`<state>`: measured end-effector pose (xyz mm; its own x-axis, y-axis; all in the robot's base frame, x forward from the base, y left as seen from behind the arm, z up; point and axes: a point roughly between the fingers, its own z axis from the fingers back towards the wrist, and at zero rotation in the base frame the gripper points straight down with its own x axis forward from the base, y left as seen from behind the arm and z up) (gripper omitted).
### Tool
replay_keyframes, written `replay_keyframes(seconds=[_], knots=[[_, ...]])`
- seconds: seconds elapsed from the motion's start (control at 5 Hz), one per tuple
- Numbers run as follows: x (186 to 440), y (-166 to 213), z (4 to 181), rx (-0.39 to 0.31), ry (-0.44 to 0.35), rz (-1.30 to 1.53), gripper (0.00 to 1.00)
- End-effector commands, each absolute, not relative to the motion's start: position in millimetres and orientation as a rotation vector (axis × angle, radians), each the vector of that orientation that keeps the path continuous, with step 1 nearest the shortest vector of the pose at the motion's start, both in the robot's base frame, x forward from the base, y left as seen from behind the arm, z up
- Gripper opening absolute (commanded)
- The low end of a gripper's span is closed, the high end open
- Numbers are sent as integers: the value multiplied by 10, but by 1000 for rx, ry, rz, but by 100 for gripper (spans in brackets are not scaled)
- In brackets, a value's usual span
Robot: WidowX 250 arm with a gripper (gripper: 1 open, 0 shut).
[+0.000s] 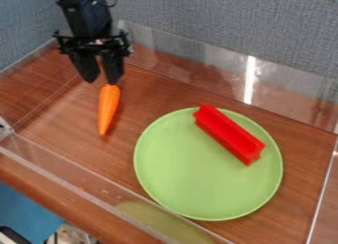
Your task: Move the carrot from the green plate to the table
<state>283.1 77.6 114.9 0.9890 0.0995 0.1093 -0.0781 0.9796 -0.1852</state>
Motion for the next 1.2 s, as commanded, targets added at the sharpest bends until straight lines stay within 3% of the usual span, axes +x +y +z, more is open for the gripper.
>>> replay_keyframes(seconds=[0.0,0.4,0.8,1.0], knots=[[2869,872,1300,-171,-174,112,100],[2922,1129,1243,-170,-182,170,100],[3057,984,1105,-186,-159,59,100],[3009,765,1263,-190,-161,10,100]])
